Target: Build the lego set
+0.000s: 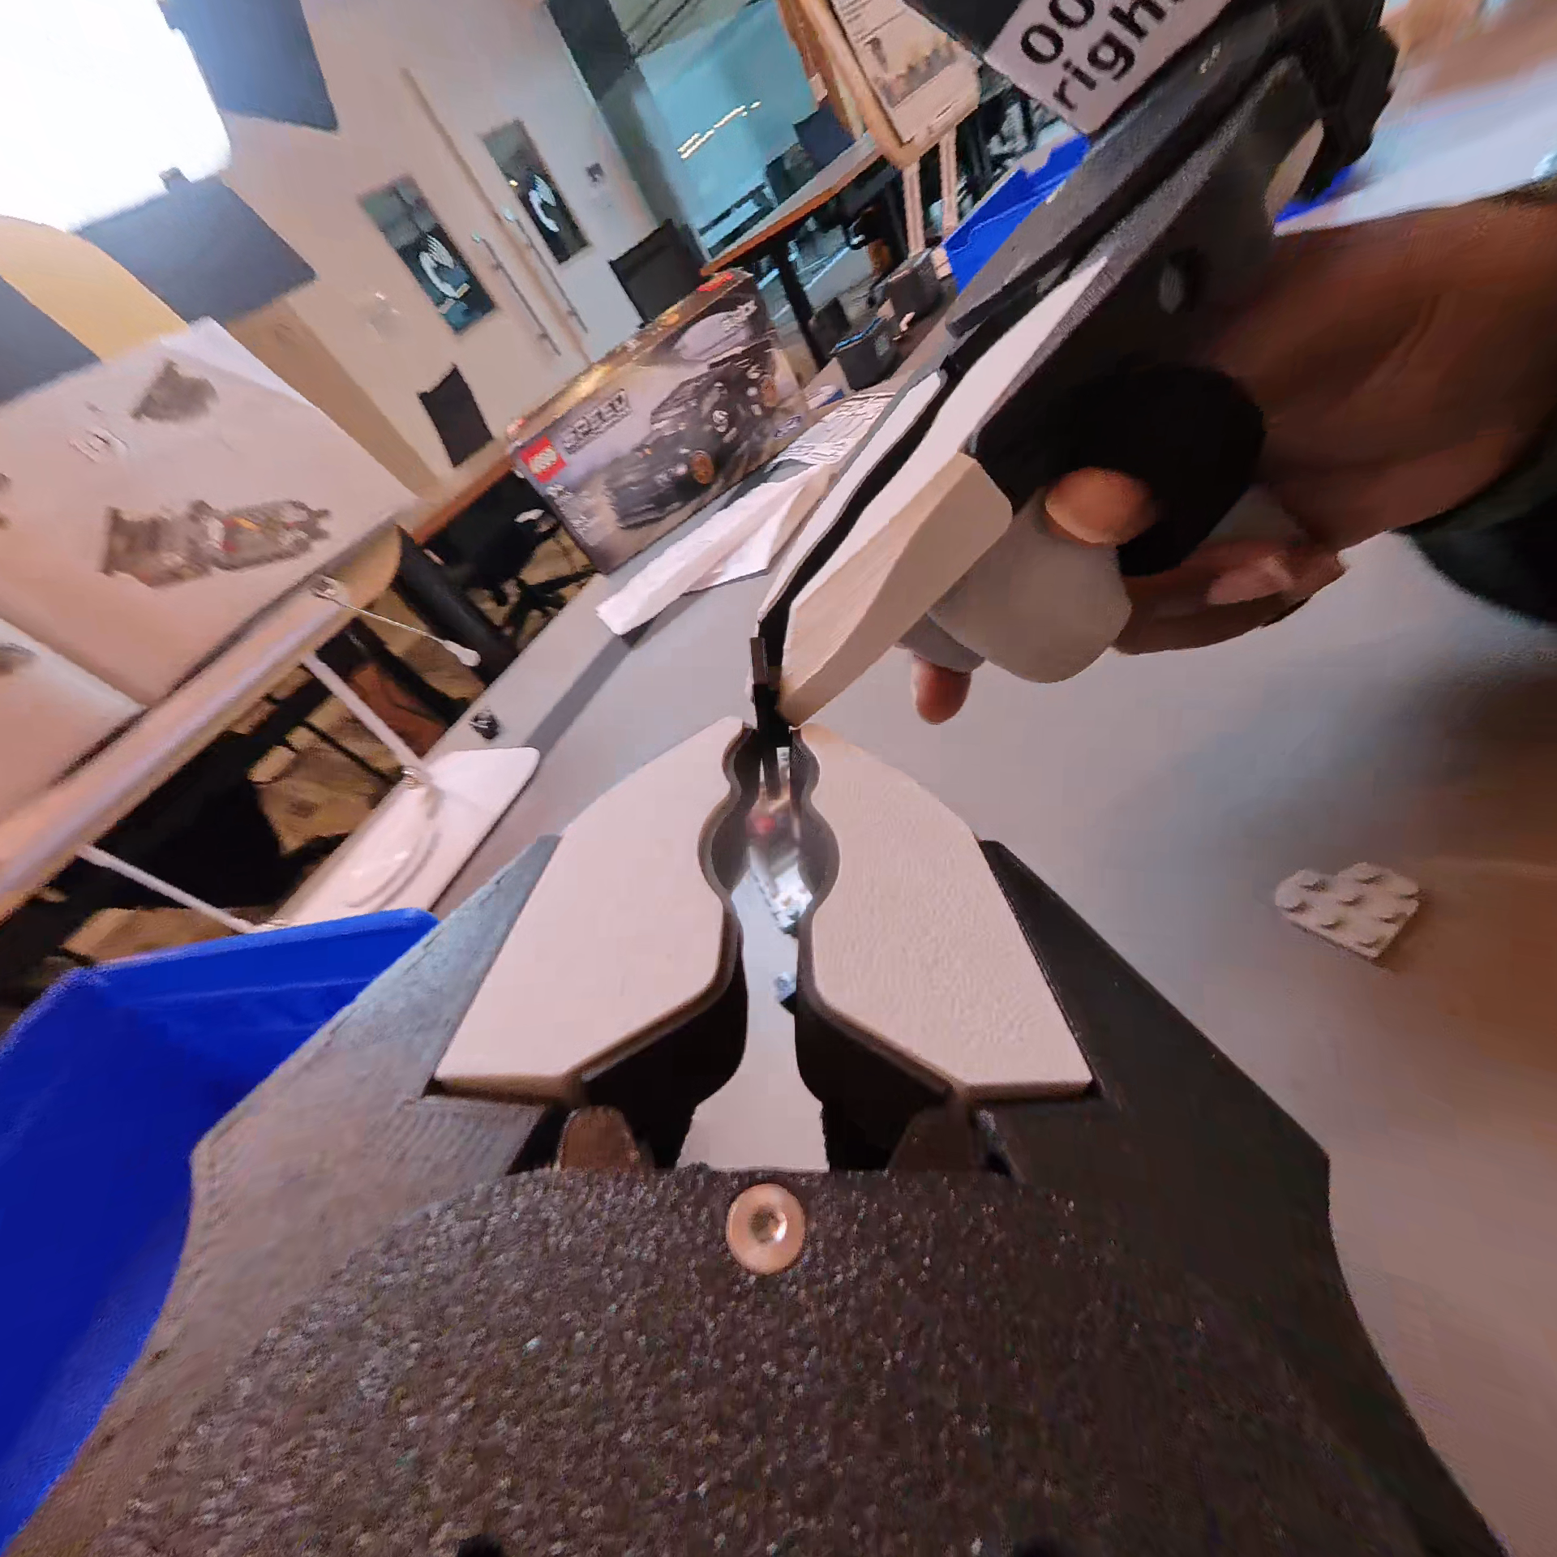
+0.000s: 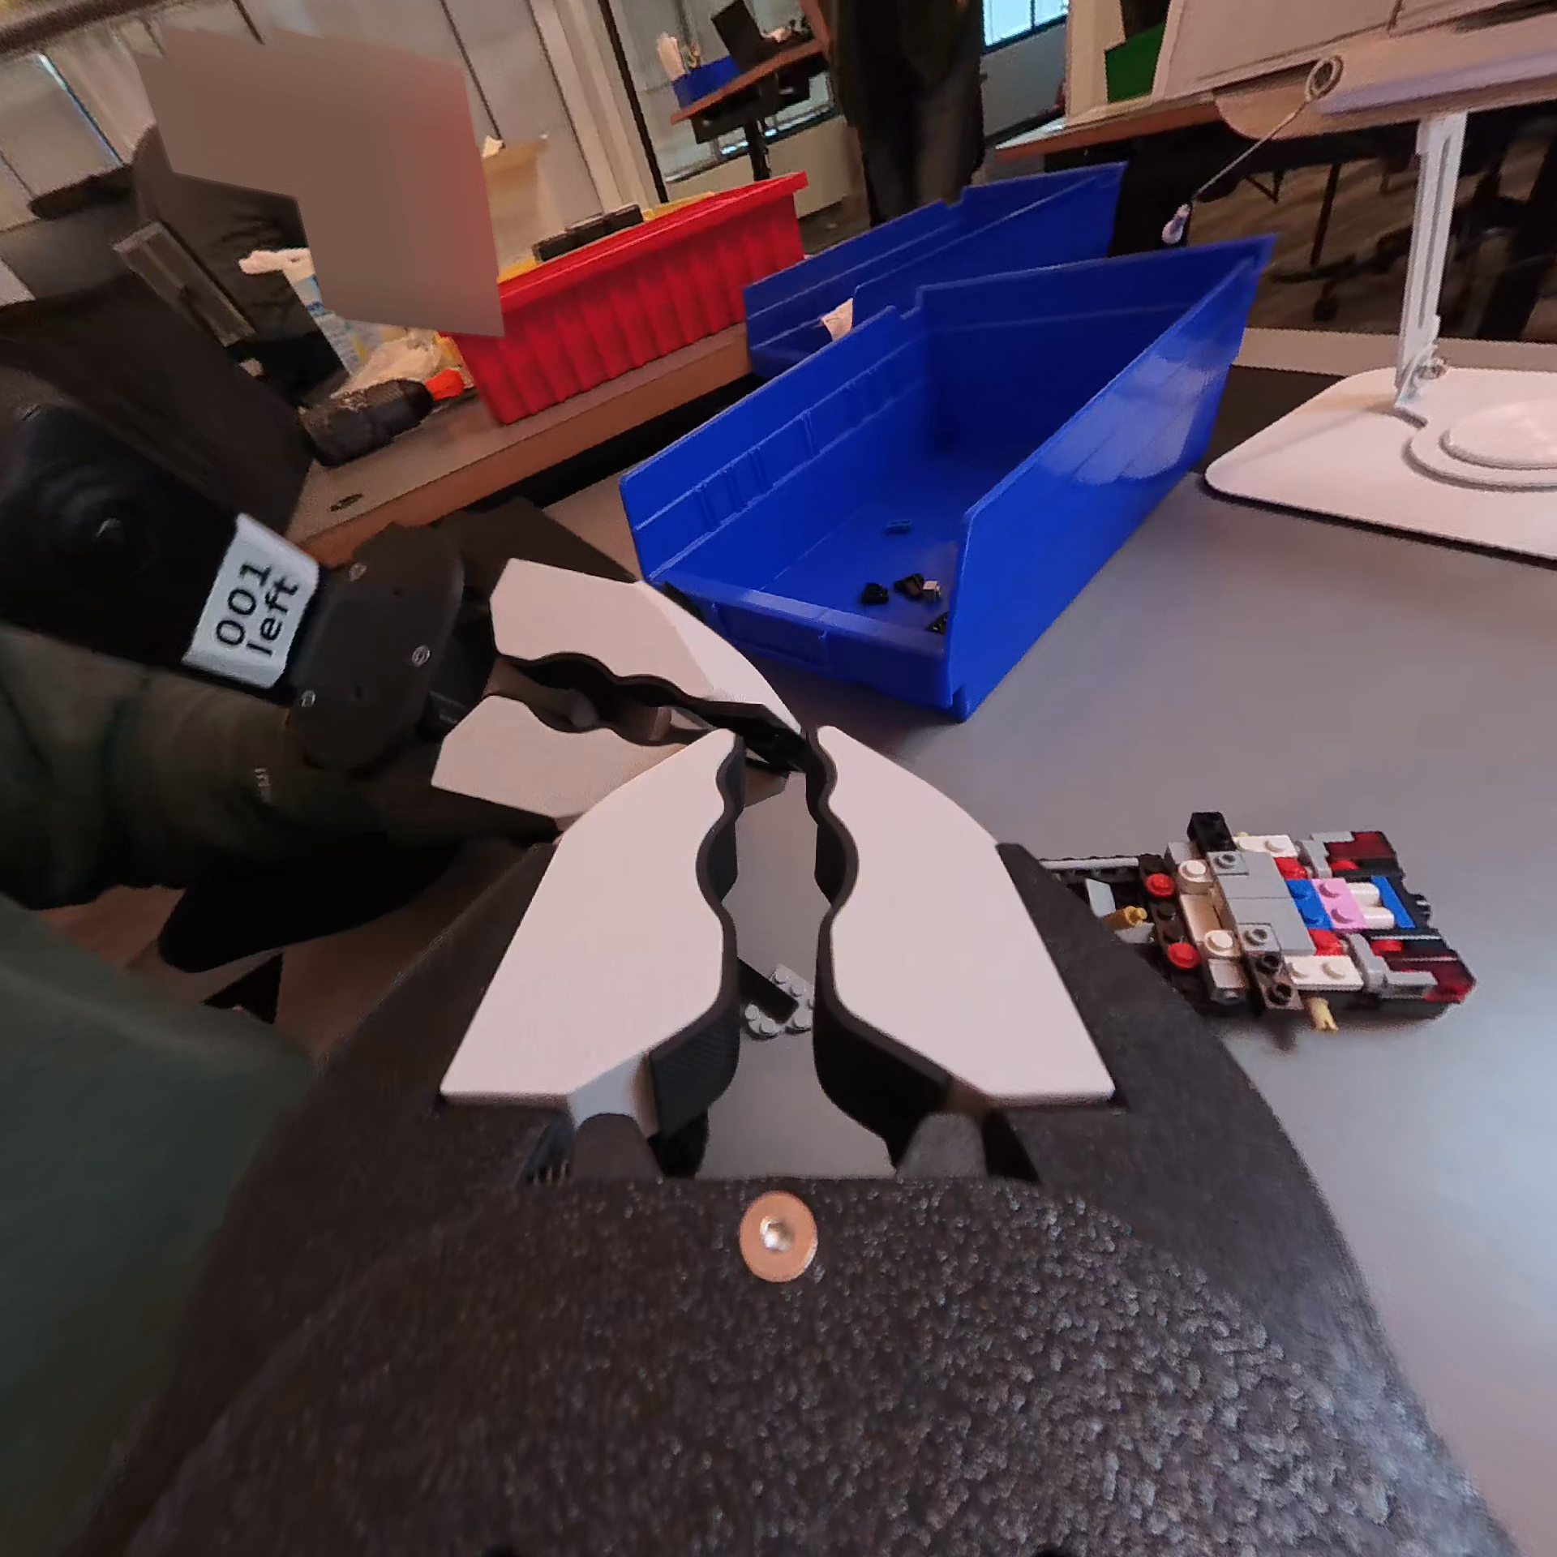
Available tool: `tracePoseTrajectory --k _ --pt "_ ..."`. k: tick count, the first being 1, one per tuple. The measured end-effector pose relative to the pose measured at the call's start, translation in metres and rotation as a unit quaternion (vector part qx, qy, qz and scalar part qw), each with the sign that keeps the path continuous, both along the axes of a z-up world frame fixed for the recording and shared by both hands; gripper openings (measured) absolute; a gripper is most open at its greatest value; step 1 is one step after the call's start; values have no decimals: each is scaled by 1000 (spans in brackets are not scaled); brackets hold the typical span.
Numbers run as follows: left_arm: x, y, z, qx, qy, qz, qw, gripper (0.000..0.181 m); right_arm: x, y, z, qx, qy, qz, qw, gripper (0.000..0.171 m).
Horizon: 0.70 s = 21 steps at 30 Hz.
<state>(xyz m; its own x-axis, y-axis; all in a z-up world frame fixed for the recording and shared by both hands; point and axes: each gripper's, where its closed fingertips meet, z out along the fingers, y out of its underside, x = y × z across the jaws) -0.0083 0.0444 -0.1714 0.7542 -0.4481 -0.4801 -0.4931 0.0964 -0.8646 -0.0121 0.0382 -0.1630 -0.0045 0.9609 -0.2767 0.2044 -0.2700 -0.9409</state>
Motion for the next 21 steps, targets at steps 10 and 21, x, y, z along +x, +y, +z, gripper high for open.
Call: tracePoseTrajectory --k 10,21 --pt "1 -3 -3 49 97 10 994 7 3 0 -6 60 -35 0 998 8" --pt "-11 -3 5 -169 -257 -106 946 4 20 0 -18 132 -88 65 985 7"
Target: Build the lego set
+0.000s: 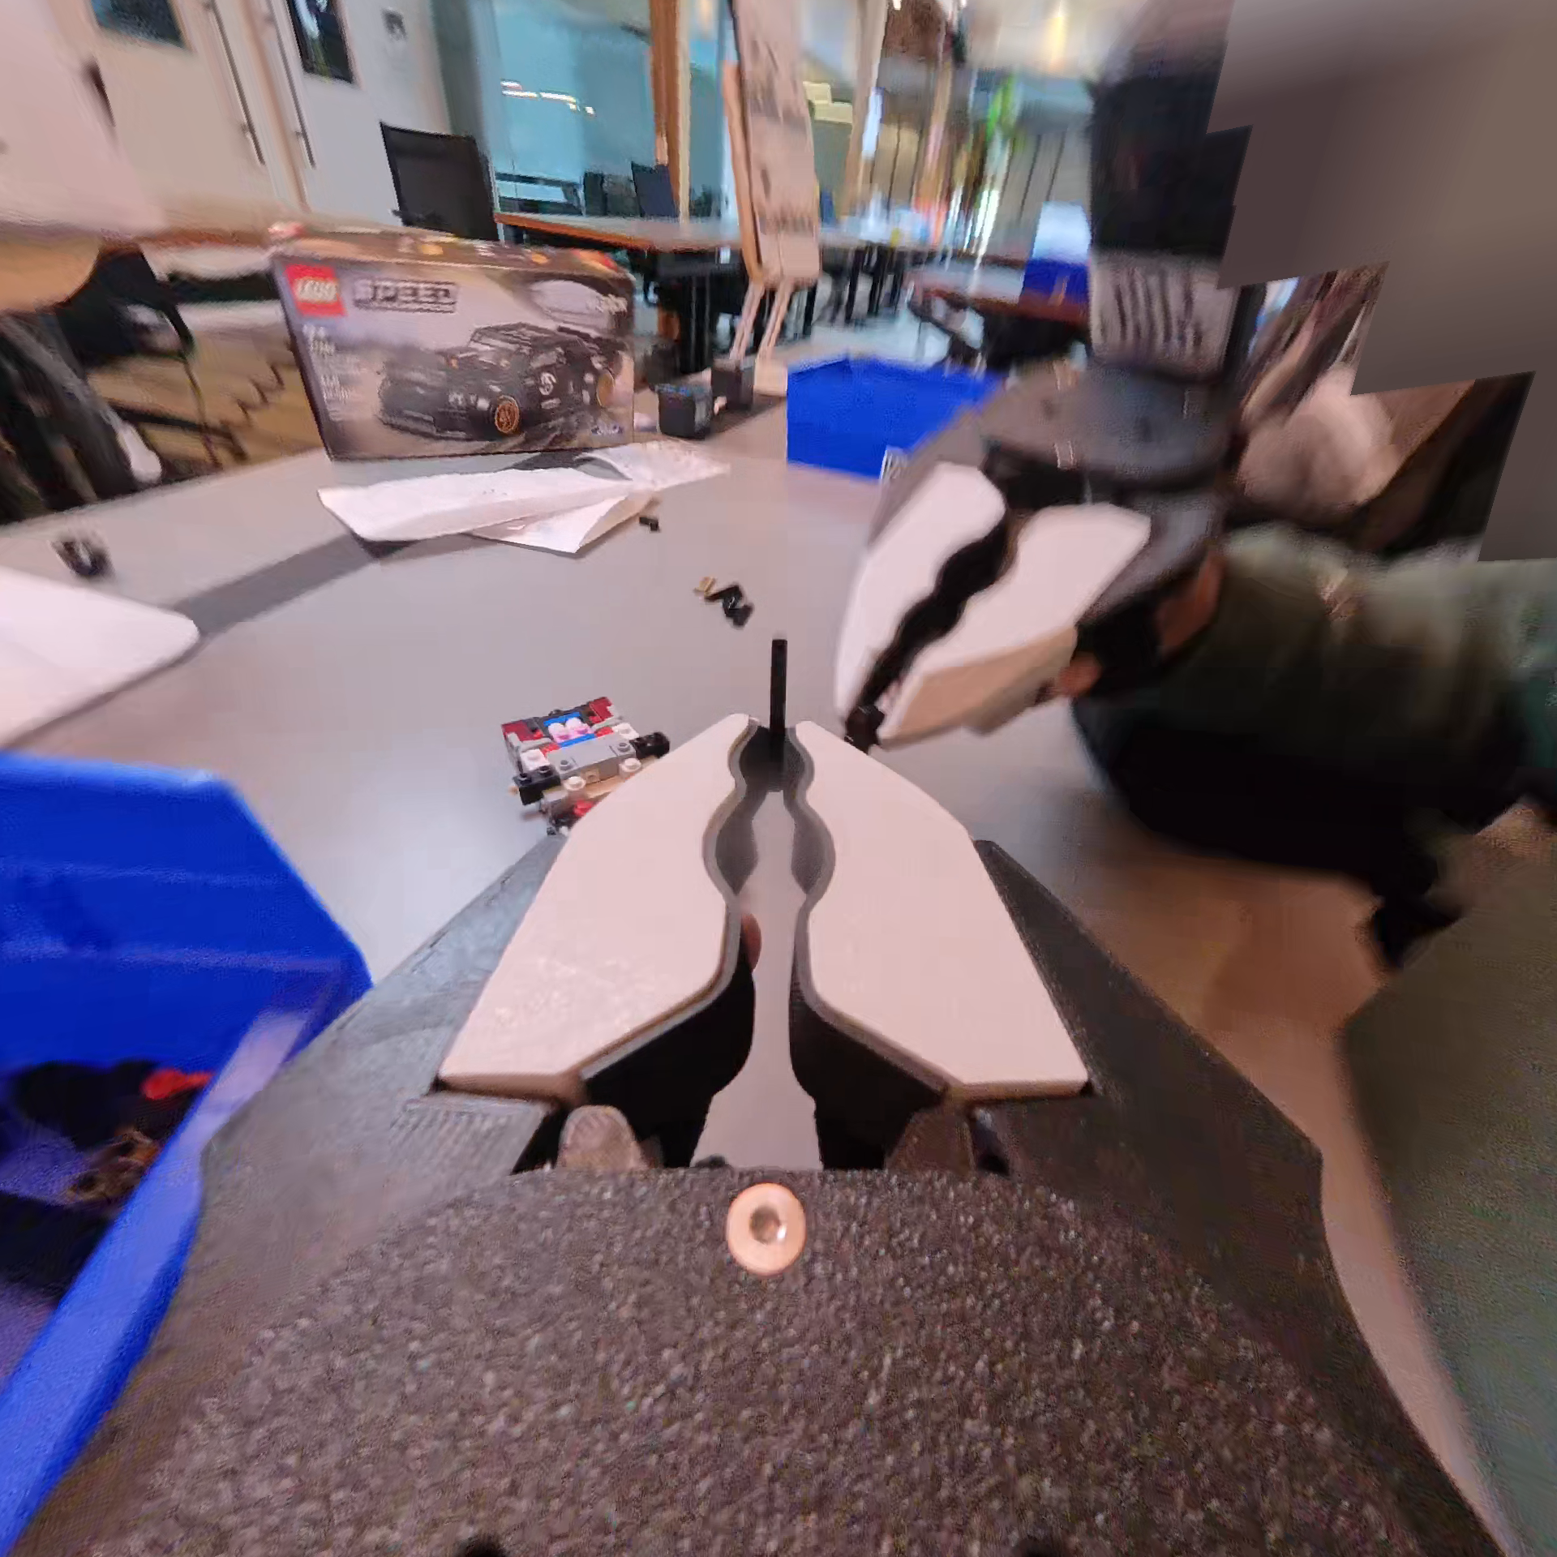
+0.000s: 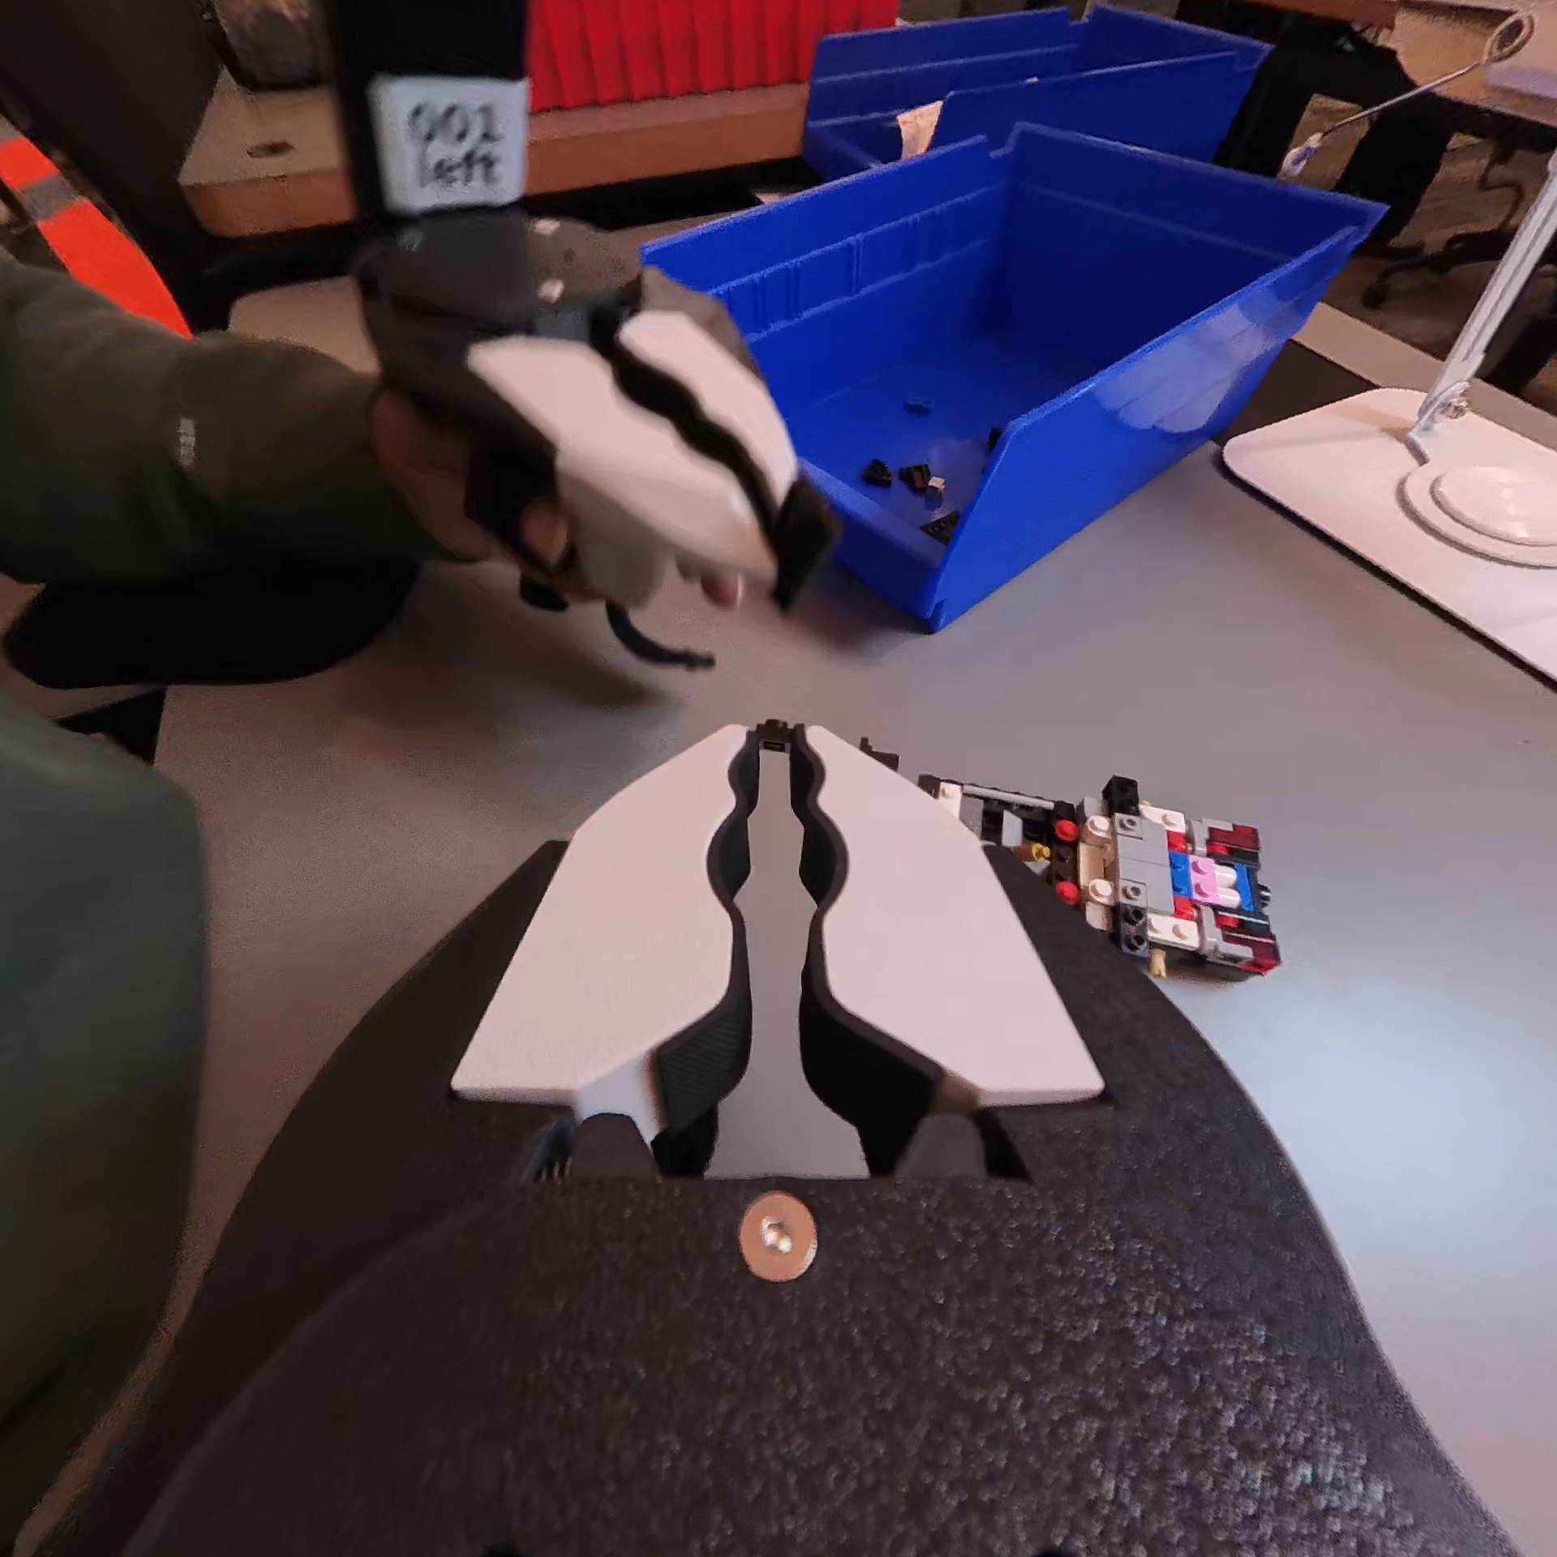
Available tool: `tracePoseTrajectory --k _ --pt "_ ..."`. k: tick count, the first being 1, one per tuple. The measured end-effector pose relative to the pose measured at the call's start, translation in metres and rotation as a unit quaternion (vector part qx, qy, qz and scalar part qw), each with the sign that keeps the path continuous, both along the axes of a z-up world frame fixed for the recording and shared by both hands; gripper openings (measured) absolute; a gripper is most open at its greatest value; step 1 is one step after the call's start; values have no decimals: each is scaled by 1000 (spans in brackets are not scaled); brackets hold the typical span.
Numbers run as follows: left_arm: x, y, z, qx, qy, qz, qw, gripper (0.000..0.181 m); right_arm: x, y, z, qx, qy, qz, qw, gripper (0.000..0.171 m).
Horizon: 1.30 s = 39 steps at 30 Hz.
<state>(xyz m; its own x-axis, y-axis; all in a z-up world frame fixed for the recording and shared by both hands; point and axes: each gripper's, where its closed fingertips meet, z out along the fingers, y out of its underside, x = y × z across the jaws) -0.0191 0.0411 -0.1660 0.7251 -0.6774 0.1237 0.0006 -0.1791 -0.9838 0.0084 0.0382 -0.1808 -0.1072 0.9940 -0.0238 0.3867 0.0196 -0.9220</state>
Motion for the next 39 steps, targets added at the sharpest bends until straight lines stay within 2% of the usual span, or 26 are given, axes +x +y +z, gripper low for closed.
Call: tracePoseTrajectory --k 1,2,6,9,10,12,14,17,20,21,24,26,27,29,31,35,39 --pt "-9 0 8 -21 -49 -13 998 4 2 0 1 -11 6 3 1000 7" --pt "-13 0 11 -23 -60 -14 998 4 1 -1 2 -18 14 6 1000 7" --pt "1 -3 4 -22 -31 -29 999 4 -5 -5 5 -31 32 18 999 8" --pt "-9 2 -4 -34 -22 -11 999 4 -5 -5 -4 -26 21 27 999 8" --pt "-18 6 -5 -26 -4 13 1000 4 -5 -5 -9 -18 11 29 999 8" --pt "-49 19 -6 11 91 103 991 3 -6 -3 -17 5 -3 25 1000 8" --pt "-91 31 -11 35 215 216 952 4 -7 -3 -19 16 -6 28 999 8" --pt "-132 37 -35 -18 314 298 901 3 -9 -4 -21 16 -8 32 999 8" --pt "-138 36 -59 -89 323 298 894 13 -9 -3 -26 19 -15 27 999 8" --pt "-138 36 -58 -87 322 298 894 15 -9 -2 -27 16 -16 27 999 8" --pt "-137 36 -48 -66 326 295 896 41 -10 0 -26 5 -8 21 1000 8" --pt "-128 35 -38 -27 327 278 903 42 -11 1 -23 -2 3 18 1000 8" --pt "-115 34 -32 -3 316 250 915 42 -11 1 -20 -6 14 18 1000 8" --pt "-71 22 -23 22 245 142 959 33 -11 -3 -11 -37 39 28 998 8" --pt "-37 9 -11 47 183 69 980 34 -10 -7 1 -93 71 41 992 8" --pt "0 -8 -2 171 247 28 953 31 -9 -9 24 -240 124 60 961 8" --pt "24 -16 7 233 268 36 934 19 -10 -14 36 -348 151 89 921 8"
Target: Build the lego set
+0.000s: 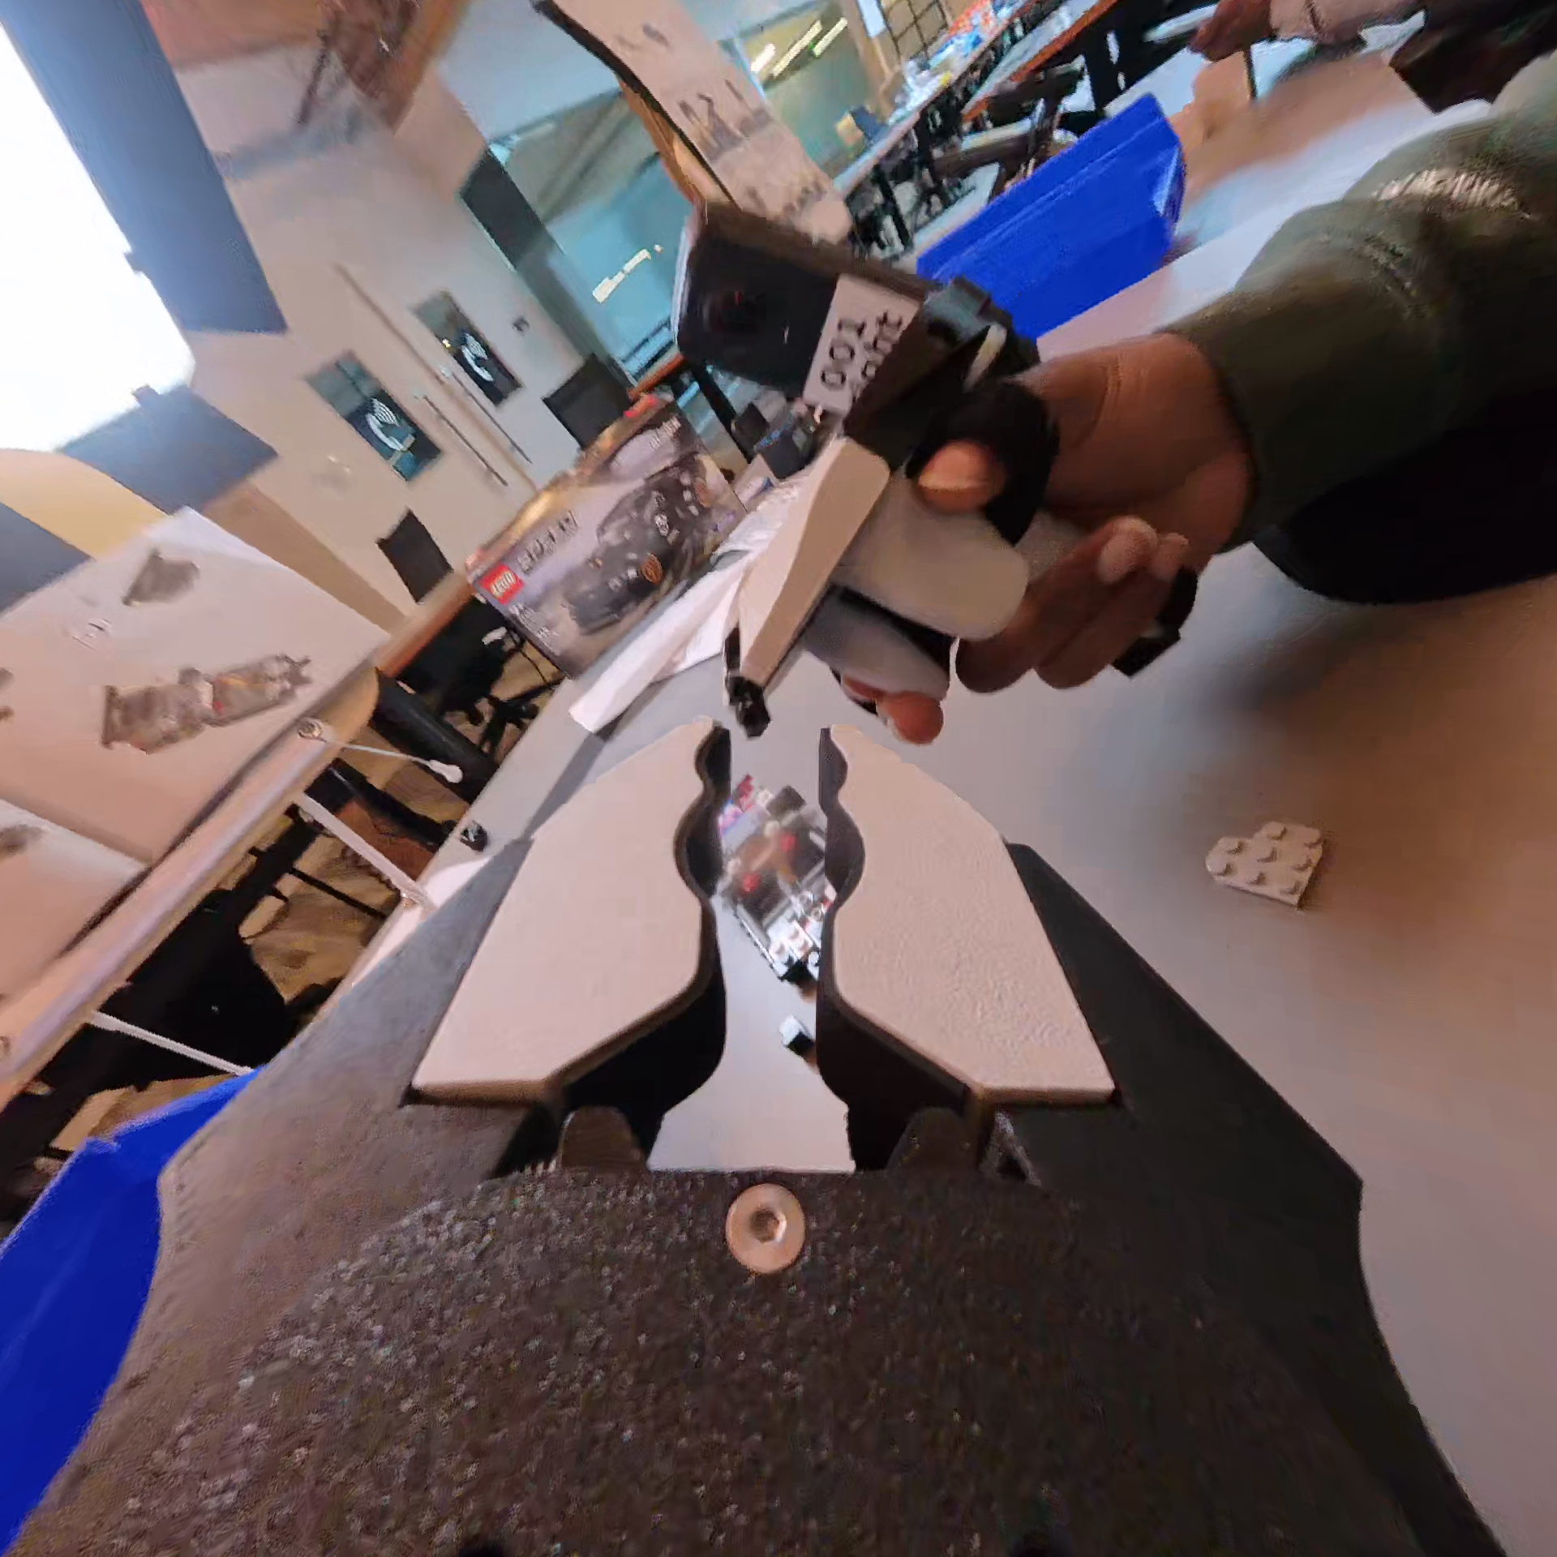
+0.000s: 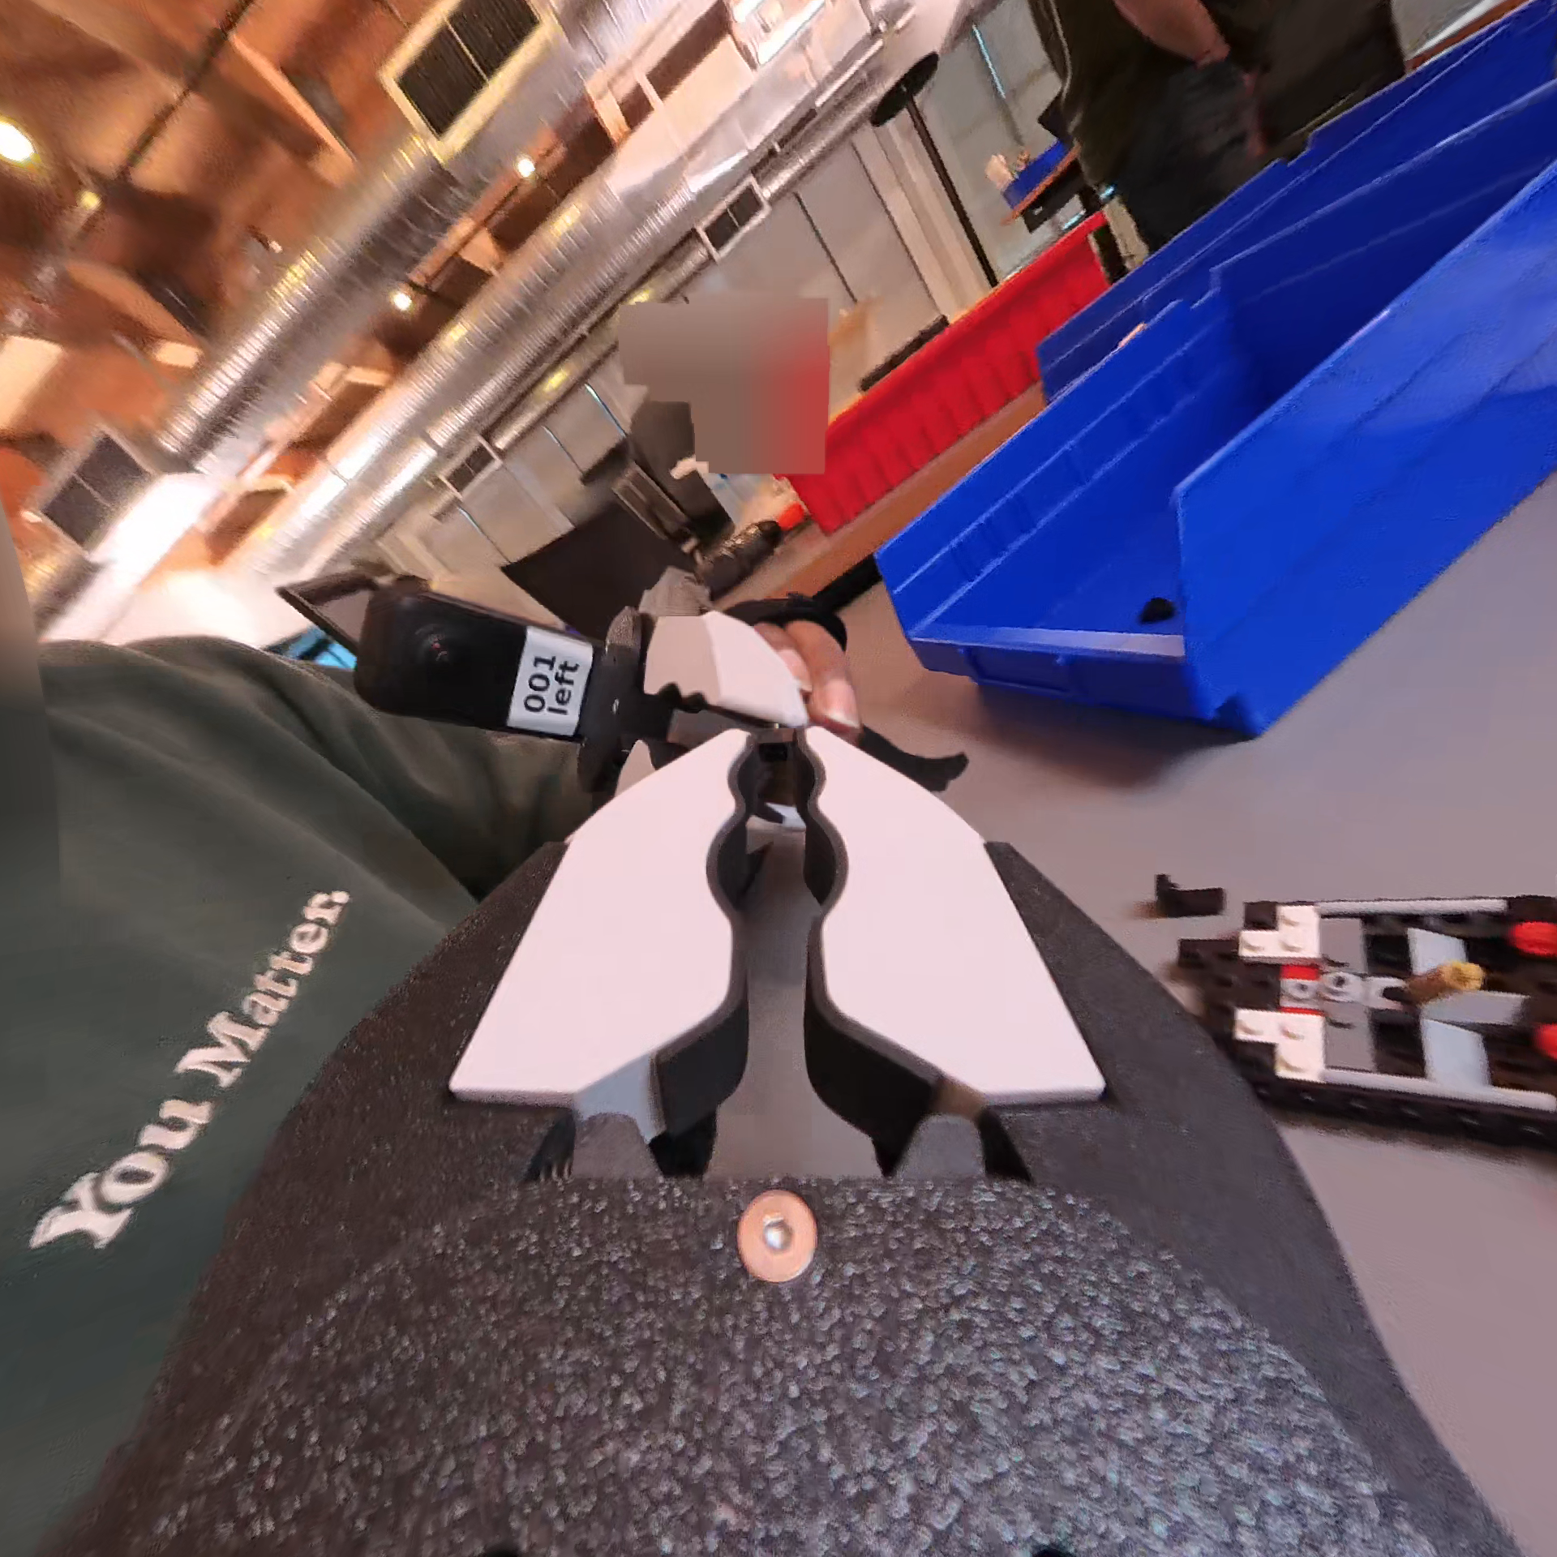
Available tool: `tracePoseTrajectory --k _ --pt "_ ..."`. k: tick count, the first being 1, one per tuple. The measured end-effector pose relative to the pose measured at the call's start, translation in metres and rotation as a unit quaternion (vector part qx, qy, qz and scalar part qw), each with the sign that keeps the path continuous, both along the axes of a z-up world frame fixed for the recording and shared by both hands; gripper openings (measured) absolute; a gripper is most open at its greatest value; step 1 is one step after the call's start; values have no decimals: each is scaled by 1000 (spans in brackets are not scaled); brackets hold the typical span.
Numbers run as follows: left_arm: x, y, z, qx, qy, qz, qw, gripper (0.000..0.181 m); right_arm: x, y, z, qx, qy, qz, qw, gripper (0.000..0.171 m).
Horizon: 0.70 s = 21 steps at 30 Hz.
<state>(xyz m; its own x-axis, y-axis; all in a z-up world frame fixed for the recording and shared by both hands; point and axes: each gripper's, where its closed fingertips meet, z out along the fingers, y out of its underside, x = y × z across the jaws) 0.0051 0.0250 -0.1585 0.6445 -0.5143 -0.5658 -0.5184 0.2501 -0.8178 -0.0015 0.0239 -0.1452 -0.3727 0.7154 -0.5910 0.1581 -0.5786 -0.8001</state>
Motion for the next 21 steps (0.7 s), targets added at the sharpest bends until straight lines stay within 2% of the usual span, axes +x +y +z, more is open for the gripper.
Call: tracePoseTrajectory --k 4,7,10,12,14,16,17,21 --pt "0 1 8 23 6 20 1000 7 -2 -3 -1 -19 -2 10 1000 8" --pt "-3 0 10 27 20 25 999 5 -2 -3 -3 -28 -10 17 999 8" --pt "-42 16 20 48 37 102 993 5 1 9 -6 1 -36 7 999 22" --pt "-100 38 12 -15 24 215 976 5 6 16 -26 102 -86 -2 991 23" --pt "-144 47 -11 -108 0 286 952 6 10 20 -60 231 -163 -3 959 23" --pt "-160 47 -35 -187 -12 307 933 10 14 10 -87 312 -204 34 927 23" --pt "-163 46 -45 -221 -14 311 924 24 13 4 -96 330 -215 48 918 23" --pt "-160 42 -57 -258 -9 301 918 50 6 -8 -114 396 -234 70 885 24"
